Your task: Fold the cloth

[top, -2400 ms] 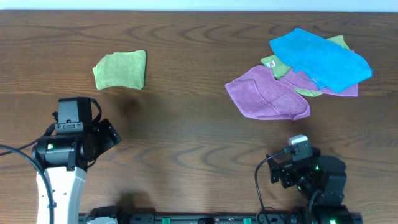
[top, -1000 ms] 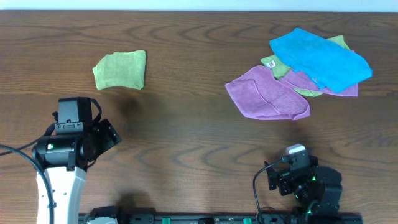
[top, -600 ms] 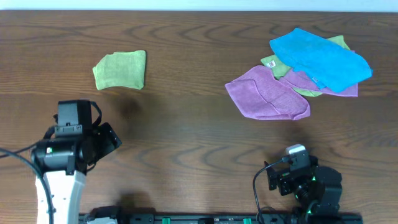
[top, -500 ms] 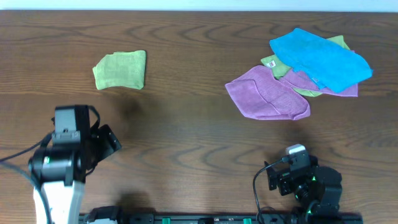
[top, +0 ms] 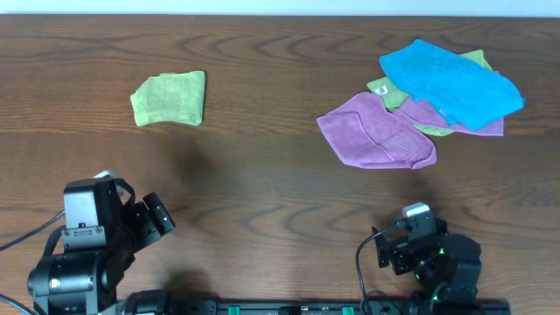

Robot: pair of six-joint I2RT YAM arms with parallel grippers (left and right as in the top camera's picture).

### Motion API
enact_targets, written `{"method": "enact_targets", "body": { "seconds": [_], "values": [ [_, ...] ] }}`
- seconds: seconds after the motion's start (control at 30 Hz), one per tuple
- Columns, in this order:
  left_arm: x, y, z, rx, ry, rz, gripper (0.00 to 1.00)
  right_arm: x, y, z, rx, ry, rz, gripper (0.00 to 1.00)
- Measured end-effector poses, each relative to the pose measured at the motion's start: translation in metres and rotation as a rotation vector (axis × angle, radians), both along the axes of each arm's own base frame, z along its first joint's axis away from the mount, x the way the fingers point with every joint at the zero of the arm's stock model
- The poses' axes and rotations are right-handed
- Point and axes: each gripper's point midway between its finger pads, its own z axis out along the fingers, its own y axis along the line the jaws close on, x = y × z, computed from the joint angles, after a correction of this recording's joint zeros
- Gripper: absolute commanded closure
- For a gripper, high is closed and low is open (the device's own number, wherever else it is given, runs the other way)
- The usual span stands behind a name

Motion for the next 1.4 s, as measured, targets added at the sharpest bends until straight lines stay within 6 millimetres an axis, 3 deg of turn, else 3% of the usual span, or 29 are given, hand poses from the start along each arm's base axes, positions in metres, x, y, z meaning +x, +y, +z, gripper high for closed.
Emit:
{"method": "enact_targets", "body": {
  "seconds": [0.23, 0.53, 0.63, 0.77, 1.03, 1.4],
  "values": [
    [0.007, 0.001, 0.004, 0.018, -0.031, -0.028, 0.05, 0.0, 0.0, 0.0, 0.0, 0.0, 0.0, 0.01],
    [0.027, -0.002, 0.017, 0.154, -0.135, -0.273, 0.05, 0.0, 0.0, 0.0, 0.0, 0.0, 0.0, 0.01],
    [0.029, -0.004, 0.013, 0.191, -0.187, -0.326, 0.05, 0.0, 0.0, 0.0, 0.0, 0.0, 0.0, 0.01],
    [0.031, -0.006, -0.003, 0.222, -0.262, -0.358, 0.05, 0.0, 0.0, 0.0, 0.0, -0.002, 0.0, 0.01],
    [0.018, -0.009, -0.068, 0.226, -0.249, -0.397, 0.05, 0.0, 0.0, 0.0, 0.0, -0.002, 0.0, 0.01],
    [0.001, -0.011, -0.12, 0.231, -0.231, -0.42, 0.05, 0.0, 0.0, 0.0, 0.0, -0.002, 0.0, 0.01]
  ]
}}
